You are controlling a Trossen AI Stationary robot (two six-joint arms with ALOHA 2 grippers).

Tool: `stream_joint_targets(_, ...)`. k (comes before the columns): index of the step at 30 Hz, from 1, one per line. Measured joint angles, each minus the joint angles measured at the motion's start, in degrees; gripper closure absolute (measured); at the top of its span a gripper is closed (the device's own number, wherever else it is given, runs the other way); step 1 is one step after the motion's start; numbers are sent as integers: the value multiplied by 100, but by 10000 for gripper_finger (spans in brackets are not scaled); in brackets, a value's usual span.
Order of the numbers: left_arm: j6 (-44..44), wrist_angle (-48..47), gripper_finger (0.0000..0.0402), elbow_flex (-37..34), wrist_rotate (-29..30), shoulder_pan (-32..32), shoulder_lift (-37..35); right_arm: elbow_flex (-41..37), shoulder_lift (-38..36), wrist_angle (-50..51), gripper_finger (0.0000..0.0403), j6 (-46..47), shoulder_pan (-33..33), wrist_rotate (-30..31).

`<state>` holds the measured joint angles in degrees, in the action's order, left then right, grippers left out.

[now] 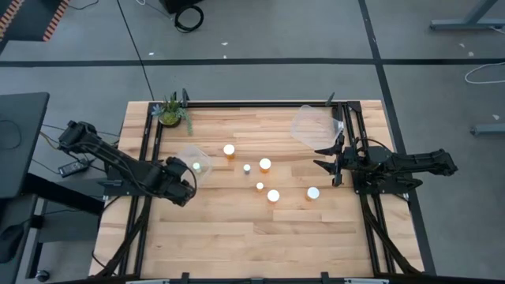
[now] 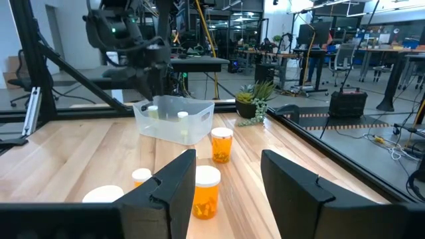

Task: Pick and place medicine bottles into bin by pill shape (circle, oval)
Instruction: Put the small blue pill bottle into the left transparent bin

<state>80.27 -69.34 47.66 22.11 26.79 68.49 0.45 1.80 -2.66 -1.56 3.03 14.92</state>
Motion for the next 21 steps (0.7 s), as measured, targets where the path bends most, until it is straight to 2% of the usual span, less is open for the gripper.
stream_joint_targets(4,-137,101,185,266,313,0,0,0,0,0,225,0,-1,0)
stream_joint_targets(10,-552,905,199,328,572,-144,2,0,0,0,225,0,-2,0)
stream_joint_targets(15,-942,1331,205,328,594,-485,178,0,0,0,225,0,-1,0)
stream_joint_targets(21,-2121,2422,205,328,322,-1025,667,0,0,-1,225,0,0,0)
